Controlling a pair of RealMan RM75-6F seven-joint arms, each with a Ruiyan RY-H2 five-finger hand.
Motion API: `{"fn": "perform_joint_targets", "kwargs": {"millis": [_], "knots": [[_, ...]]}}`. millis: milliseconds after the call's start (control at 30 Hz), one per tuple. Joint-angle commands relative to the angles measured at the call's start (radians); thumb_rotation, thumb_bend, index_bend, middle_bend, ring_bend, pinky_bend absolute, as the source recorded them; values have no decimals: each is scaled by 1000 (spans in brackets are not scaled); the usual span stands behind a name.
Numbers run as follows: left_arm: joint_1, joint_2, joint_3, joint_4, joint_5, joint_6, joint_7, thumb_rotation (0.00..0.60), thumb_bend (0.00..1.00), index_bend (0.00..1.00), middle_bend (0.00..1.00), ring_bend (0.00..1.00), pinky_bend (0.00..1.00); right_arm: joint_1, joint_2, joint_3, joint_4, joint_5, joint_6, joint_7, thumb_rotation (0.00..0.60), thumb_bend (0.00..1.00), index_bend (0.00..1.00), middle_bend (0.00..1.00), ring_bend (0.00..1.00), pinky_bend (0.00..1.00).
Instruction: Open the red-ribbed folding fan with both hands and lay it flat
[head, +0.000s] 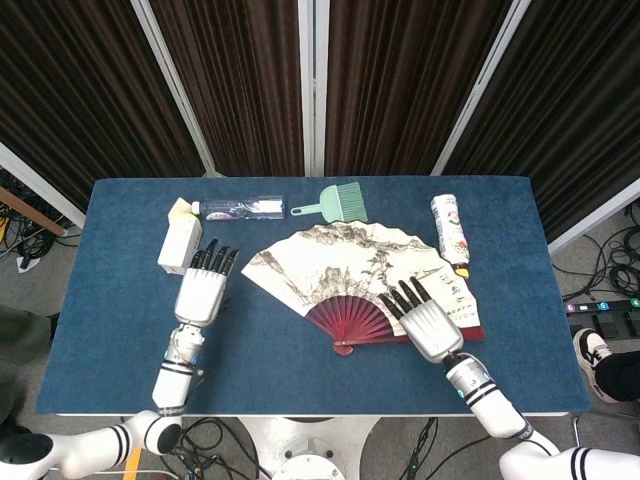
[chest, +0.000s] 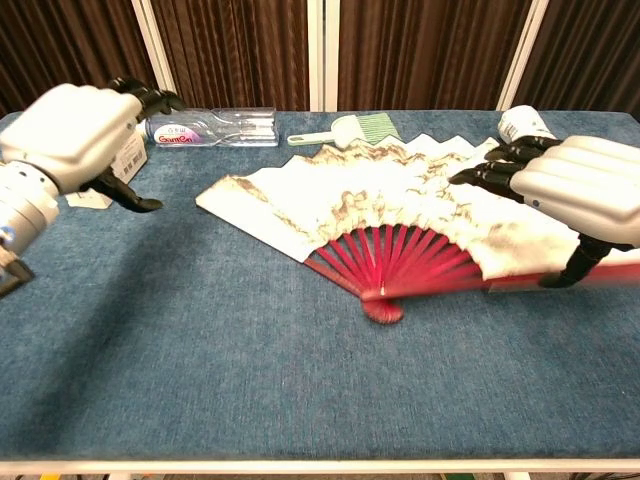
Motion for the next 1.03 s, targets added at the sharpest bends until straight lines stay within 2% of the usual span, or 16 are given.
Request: {"fn": "perform_joint_targets", "kwargs": {"millis": [33, 133, 267, 300, 367, 433, 500, 667, 833, 1033], "knots": [[18, 77, -19, -87, -25, -16, -25, 600, 30, 159, 171, 79, 239, 1, 48, 12, -54, 57, -43, 26, 600, 0, 0, 0, 0, 0], [29, 137, -39, -144, -50, -29, -53, 600, 30, 158, 171, 79, 238, 1, 71, 18, -68, 78, -50, 44, 600, 0, 0, 0, 0, 0], [57, 229, -61, -226, -93, -41, -91, 600, 30, 159, 171, 79, 238, -21, 124, 45, -103, 77, -18, 165, 600, 0, 0, 8, 0, 0], [71, 262, -64, -250, -100, -44, -132, 600, 30, 159, 171, 79, 238, -37, 146, 53, -103, 55, 16, 200, 600, 0, 0, 28, 4, 4], [97, 313, -65, -272, -111, -51, -199, 600, 30, 158, 173, 79, 236, -65, 183, 55, -90, 19, 63, 267, 600, 34, 5, 139, 58, 91], [130, 372, -52, -274, -101, -53, -282, 600, 30, 159, 178, 79, 234, -100, 232, 52, -73, -10, 104, 360, 600, 105, 38, 200, 90, 152], [164, 424, -23, -257, -71, -44, -350, 600, 30, 173, 180, 79, 221, -142, 280, 44, -58, -29, 144, 460, 600, 149, 74, 226, 90, 152], [259, 529, 49, -233, -20, -3, -489, 600, 30, 205, 180, 79, 187, -256, 353, 9, -11, -94, 274, 642, 600, 155, 94, 234, 90, 126], [356, 590, 106, -250, 25, 84, -570, 600, 30, 211, 180, 79, 180, -359, 367, -27, 17, -138, 393, 710, 600, 153, 94, 220, 87, 117], [452, 622, 169, -310, 79, 191, -549, 600, 30, 220, 180, 79, 179, -454, 350, -41, -4, -159, 506, 697, 600, 153, 96, 220, 87, 118]]}}
